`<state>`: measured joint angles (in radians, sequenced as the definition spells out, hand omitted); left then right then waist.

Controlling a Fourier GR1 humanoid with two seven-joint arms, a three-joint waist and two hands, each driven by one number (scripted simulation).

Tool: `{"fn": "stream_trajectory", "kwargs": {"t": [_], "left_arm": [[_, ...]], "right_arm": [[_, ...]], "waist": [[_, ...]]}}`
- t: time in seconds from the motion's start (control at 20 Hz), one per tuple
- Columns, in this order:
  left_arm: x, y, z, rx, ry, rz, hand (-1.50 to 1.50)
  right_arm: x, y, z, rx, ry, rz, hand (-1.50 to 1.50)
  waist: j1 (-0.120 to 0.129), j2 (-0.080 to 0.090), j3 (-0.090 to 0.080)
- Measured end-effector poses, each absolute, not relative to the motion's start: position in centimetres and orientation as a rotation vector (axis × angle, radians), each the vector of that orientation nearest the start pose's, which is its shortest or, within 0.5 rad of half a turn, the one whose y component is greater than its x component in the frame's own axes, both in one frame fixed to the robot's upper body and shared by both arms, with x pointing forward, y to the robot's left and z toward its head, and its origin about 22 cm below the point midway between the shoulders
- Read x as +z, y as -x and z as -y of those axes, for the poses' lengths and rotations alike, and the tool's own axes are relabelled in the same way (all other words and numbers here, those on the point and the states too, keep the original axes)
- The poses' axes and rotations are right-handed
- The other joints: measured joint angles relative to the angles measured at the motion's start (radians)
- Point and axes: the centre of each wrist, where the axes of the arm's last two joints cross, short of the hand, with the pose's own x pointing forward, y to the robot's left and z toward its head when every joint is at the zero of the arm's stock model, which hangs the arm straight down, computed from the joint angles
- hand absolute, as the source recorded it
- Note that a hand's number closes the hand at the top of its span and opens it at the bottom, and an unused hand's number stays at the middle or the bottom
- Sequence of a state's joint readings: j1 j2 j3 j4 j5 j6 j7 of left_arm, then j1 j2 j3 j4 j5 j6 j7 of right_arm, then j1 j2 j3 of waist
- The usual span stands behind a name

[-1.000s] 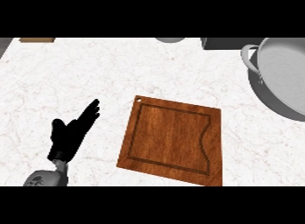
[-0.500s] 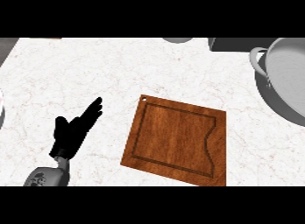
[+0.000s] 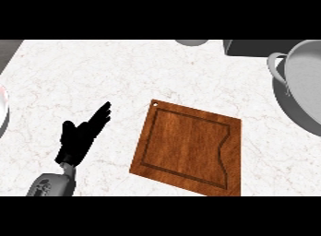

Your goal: Pick the tomato from the cutting board and place it in the pot

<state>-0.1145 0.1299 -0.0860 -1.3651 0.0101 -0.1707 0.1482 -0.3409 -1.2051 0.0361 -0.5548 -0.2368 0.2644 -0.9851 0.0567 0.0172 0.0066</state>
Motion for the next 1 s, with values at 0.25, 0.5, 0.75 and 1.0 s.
{"fn": "stream_trajectory", "kwargs": {"t": [0.25,0.5,0.75,1.0], "left_arm": [[-1.9,-26.9,-22.9,-0.321,0.091,1.298,0.00],[-2.1,-27.1,-23.0,-0.324,0.092,1.288,0.00],[-1.9,-27.2,-22.6,-0.325,0.087,1.290,0.00],[-1.8,-27.4,-22.9,-0.319,0.094,1.289,0.00]], "right_arm": [[18.4,-25.1,58.2,0.805,0.711,1.798,1.50],[18.2,-28.9,55.6,0.942,0.702,1.768,1.50],[17.3,-32.2,52.7,1.095,0.777,1.715,1.50],[15.7,-34.7,49.9,1.276,0.967,1.588,1.50]], "waist": [[0.002,-0.002,-0.003],[-0.004,-0.003,-0.004],[-0.005,-0.004,-0.005],[-0.005,-0.004,-0.006]]}}
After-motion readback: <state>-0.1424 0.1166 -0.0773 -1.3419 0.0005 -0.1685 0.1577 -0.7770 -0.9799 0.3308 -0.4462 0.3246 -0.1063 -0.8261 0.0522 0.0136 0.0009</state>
